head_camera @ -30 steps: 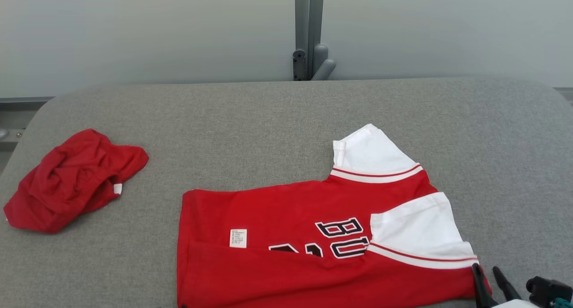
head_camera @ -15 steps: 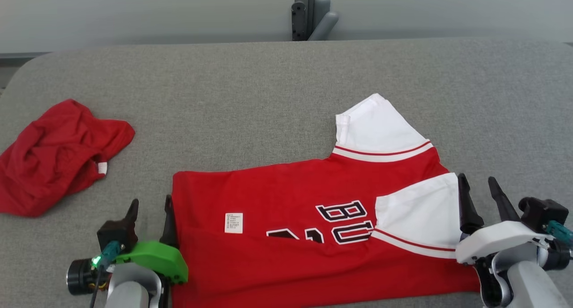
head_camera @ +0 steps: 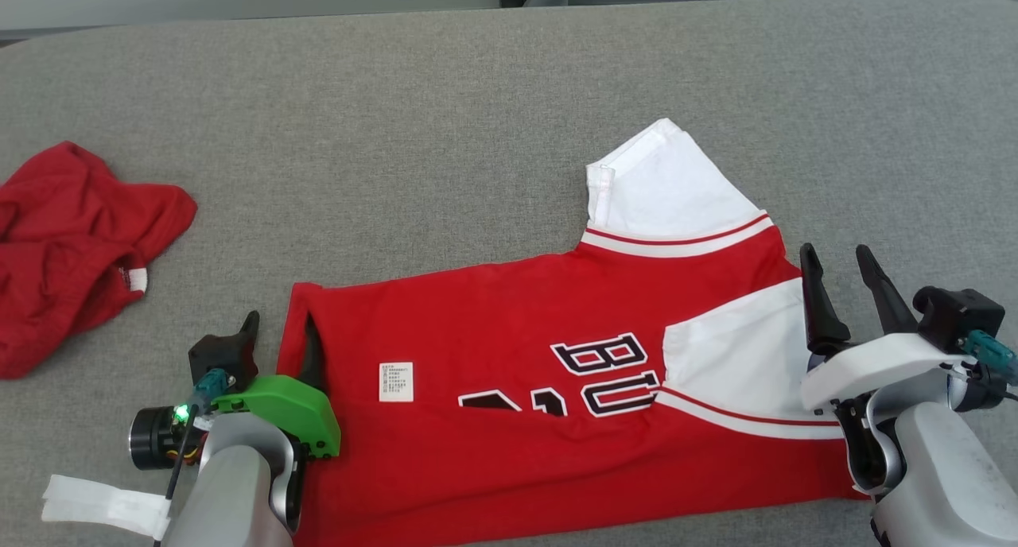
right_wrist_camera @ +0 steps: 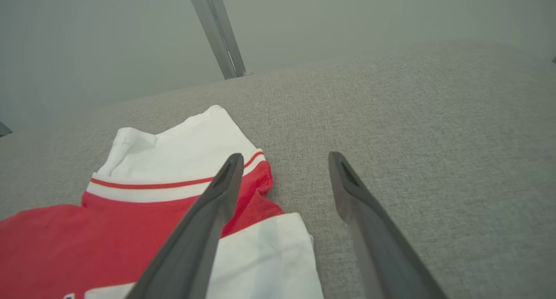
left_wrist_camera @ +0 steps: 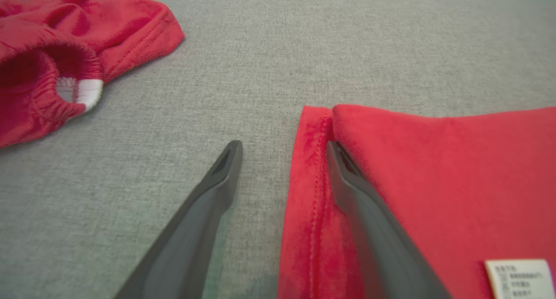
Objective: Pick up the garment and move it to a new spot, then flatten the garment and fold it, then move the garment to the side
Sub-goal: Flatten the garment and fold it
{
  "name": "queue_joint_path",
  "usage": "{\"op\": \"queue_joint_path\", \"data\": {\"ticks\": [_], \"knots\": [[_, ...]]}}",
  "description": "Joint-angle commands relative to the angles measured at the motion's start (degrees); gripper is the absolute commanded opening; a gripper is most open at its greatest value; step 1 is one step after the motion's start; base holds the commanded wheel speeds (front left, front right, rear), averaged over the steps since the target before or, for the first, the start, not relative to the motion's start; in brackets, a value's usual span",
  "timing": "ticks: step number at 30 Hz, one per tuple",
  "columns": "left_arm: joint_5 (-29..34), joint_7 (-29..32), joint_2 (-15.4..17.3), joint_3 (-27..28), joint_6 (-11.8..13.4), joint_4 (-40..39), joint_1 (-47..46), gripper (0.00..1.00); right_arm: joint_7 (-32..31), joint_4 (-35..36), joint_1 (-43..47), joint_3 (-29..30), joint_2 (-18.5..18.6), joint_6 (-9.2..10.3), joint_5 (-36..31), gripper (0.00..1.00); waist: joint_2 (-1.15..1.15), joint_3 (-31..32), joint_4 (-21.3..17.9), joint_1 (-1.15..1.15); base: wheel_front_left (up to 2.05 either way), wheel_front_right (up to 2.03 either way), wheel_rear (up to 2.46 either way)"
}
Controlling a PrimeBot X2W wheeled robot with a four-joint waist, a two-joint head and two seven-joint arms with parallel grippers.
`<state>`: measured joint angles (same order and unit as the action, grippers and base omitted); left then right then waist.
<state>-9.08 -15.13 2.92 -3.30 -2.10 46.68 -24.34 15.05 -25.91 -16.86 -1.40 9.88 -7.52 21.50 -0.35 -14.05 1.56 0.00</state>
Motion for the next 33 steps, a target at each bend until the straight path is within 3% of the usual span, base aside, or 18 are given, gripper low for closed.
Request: {"op": "queue_joint_path", "data": {"ticks": [1, 6, 9, 10, 11, 12, 14, 20, 28, 33], "knots": [[0.1, 0.0, 0.2, 0.3, -0.3, 0.3, -1.3, 1.00, 0.2, 0.1, -1.2, -0.4, 0.4, 0.06, -0.2, 1.00, 0.35, -0.6, -0.2, 0.00, 0.00, 0.00, 0.00], [0.9, 0.0, 0.2, -0.1, -0.4, 0.8, -2.1, 1.00, 0.2, -0.2, -3.8, -1.7, 1.5, 0.06, -0.4, 1.00, 0.35, -1.6, 0.0, 0.00, 0.00, 0.00, 0.00], [1.1, 0.0, 0.1, -0.8, -0.6, 1.4, -2.8, 0.89, 0.2, -0.9, -6.2, -3.0, 2.5, 0.06, -0.3, 1.00, 0.35, -2.1, 0.2, 0.00, 0.00, 0.00, 0.00], [1.1, 0.0, 0.1, -1.0, -0.8, 1.7, -3.0, 0.80, 0.2, -1.2, -7.1, -3.7, 3.0, 0.06, -0.2, 1.00, 0.35, -2.2, 0.3, 0.00, 0.00, 0.00, 0.00], [1.0, 0.0, 0.1, -1.2, -0.9, 2.0, -3.2, 0.54, 0.2, -1.6, -8.1, -4.3, 3.4, 0.06, -0.2, 1.00, 0.35, -2.3, 0.4, 0.00, 0.00, 0.00, 0.00], [1.2, 0.1, 0.1, -1.5, -1.0, 2.3, -3.4, 0.44, 0.2, -2.1, -9.1, -5.0, 3.9, 0.06, -0.1, 1.00, 0.35, -2.4, 0.5, 0.00, 0.00, 0.00, 0.00], [1.3, 0.1, 0.0, -2.4, -1.3, 2.9, -3.8, 0.00, 0.2, -3.3, -11.5, -6.4, 4.8, 0.06, 0.3, 1.00, 0.35, -2.7, 0.9, 0.00, 0.00, 0.00, 0.00], [-0.5, 0.1, 0.1, -5.3, -2.2, 2.5, -5.0, 0.00, -3.1, -9.8, -19.7, -11.4, 7.7, 0.07, 1.7, 1.00, 0.35, -3.6, 2.8, 0.00, 0.00, 0.00, 0.00], [-3.5, 0.0, 0.1, -7.9, 0.2, -4.3, -4.8, 0.00, -14.3, -18.6, -28.9, -19.6, 10.0, 0.07, 5.1, 1.00, 0.35, -5.7, 7.4, 0.00, 0.00, 0.00, 0.00], [-4.7, 0.0, 0.1, -9.5, 0.8, -6.4, -4.5, 0.00, -17.0, -22.3, -32.3, -22.4, 11.3, 0.07, 5.5, 1.00, 0.35, -6.7, 9.3, 0.00, 0.00, 0.00, 0.00]]}}
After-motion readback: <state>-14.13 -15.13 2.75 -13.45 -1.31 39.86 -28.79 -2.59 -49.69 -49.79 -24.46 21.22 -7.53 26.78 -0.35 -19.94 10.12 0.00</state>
